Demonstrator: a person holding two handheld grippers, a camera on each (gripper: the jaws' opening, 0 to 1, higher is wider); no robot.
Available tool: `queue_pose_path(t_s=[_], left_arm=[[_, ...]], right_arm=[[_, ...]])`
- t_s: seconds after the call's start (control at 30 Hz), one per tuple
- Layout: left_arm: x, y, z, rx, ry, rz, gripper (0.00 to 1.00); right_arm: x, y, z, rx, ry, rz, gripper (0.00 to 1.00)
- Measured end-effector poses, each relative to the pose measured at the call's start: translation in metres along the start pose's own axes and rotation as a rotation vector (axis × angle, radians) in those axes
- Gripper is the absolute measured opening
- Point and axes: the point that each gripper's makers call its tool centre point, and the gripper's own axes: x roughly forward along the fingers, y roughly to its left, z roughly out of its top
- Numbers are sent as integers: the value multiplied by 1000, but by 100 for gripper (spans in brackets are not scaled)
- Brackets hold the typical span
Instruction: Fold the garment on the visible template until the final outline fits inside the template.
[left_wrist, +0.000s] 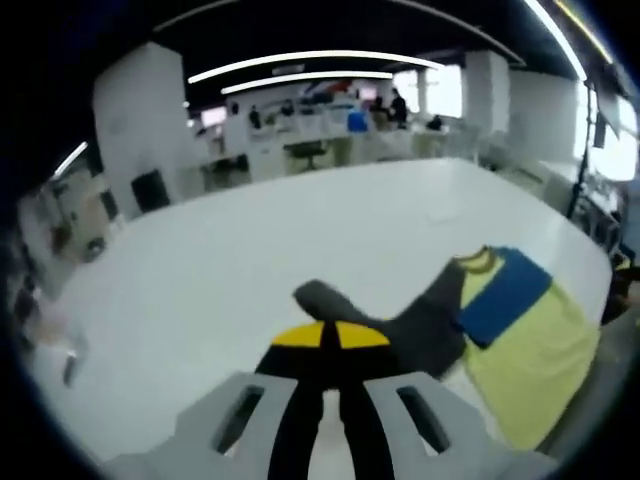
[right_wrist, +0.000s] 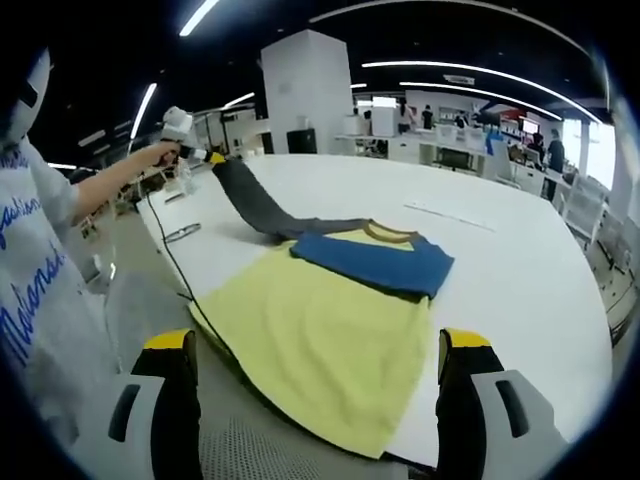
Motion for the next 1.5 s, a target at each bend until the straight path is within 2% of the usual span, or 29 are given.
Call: queue_pose_path(t_s=[0.17, 0.47, 0.73, 1.17, 1.5], left_arm=[[11, -29, 24, 13, -38, -64, 0], [24, -77, 52, 39, -80, -149, 0], [35, -117, 66, 46, -101, -227, 0], [45, -193, 87, 82, -119, -356, 0], [56, -239, 96, 113, -115, -416, 0]], right_arm=[[-5, -5, -3, 11, -6, -16, 100], [-11, -10, -8, 13, 1, -41, 100], [-12, -10, -6, 9, -4, -40, 100], [-14, -12, -10, 20, -6, -42, 100], [-15, -12, -16, 29, 11, -27, 100]])
